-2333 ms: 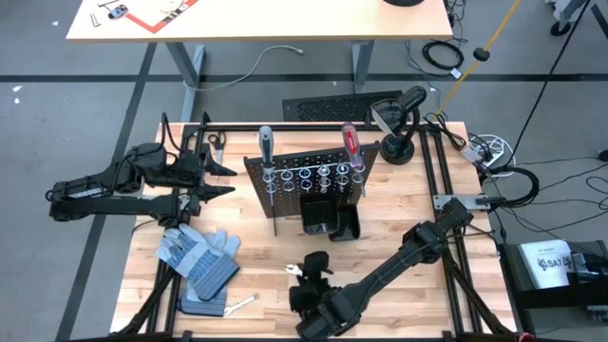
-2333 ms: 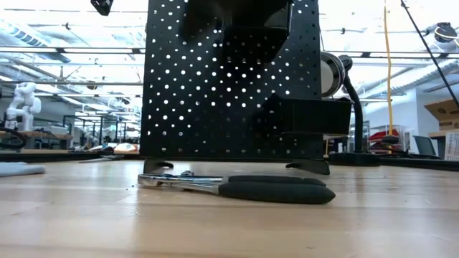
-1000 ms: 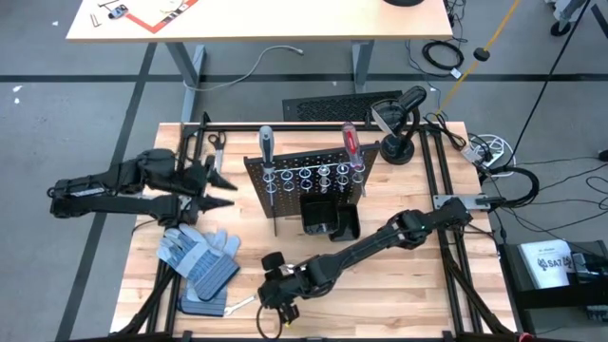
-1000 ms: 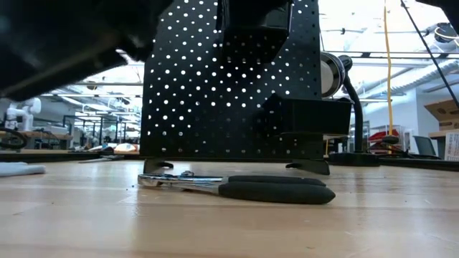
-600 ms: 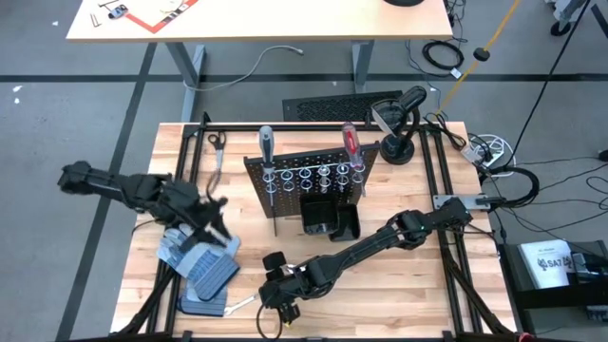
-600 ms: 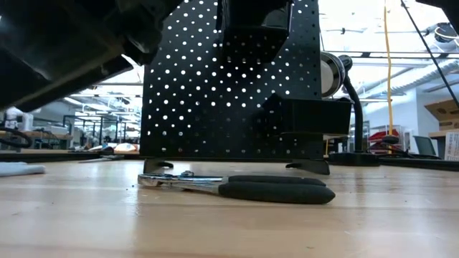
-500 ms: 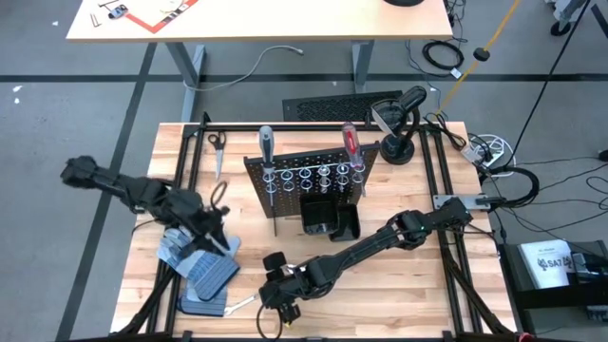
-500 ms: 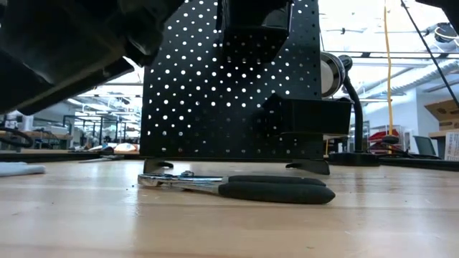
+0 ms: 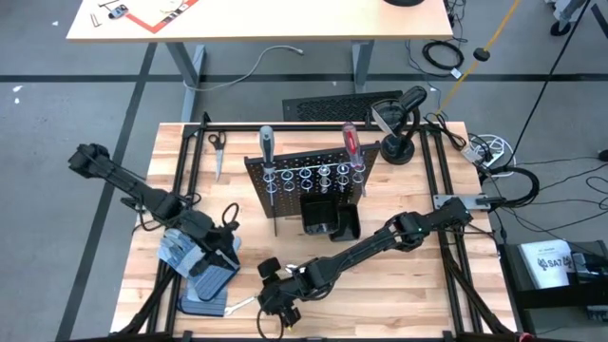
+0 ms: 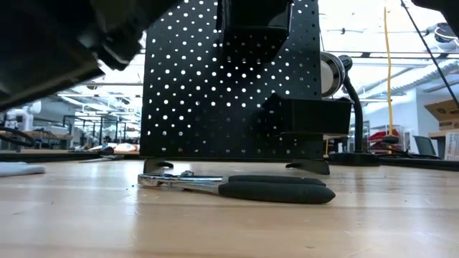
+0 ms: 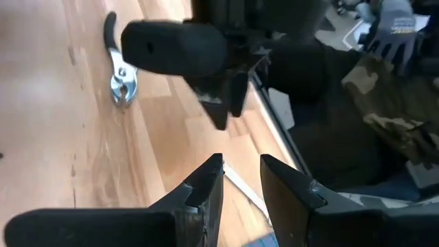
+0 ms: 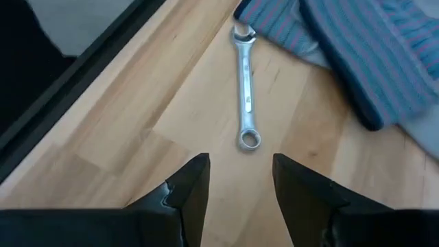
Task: Hang tools onto peg board
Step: Hang the silver wrench on the black peg board
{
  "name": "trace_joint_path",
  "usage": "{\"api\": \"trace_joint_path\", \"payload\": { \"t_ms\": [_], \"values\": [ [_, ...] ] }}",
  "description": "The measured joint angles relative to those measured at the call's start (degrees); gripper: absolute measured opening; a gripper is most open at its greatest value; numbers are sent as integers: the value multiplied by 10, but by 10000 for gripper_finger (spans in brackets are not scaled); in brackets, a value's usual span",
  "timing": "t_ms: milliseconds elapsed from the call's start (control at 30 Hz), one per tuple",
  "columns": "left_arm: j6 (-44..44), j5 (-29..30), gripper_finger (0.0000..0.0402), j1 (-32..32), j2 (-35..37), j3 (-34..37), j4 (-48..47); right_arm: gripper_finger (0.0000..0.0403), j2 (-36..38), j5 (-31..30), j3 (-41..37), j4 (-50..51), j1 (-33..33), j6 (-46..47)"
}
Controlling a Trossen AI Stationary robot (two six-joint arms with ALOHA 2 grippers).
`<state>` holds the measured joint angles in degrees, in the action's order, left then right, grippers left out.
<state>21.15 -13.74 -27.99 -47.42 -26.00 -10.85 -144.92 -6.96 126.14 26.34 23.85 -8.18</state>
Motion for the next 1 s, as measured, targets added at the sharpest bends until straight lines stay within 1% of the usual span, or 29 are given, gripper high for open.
{"api": "trace_joint_path", "payload": {
  "t_ms": [167, 467, 700, 800, 1000],
  "values": [
    [-2, 22, 106, -7, -20, 0, 7, 153, -20, 11, 2, -32, -5, 0],
    [-8, 37, 106, -7, -22, 0, 15, 153, -41, 13, 1, -91, -13, 1],
    [-5, 46, 106, -7, -22, 0, 14, 153, -42, 14, 1, -97, -19, 16],
    [13, 45, 106, -7, -25, 0, 13, 153, -48, 27, 1, -99, -20, 17],
    [26, 47, 106, -31, -51, 0, 13, 153, -53, 26, 1, -97, -20, 14]
  ]
}}
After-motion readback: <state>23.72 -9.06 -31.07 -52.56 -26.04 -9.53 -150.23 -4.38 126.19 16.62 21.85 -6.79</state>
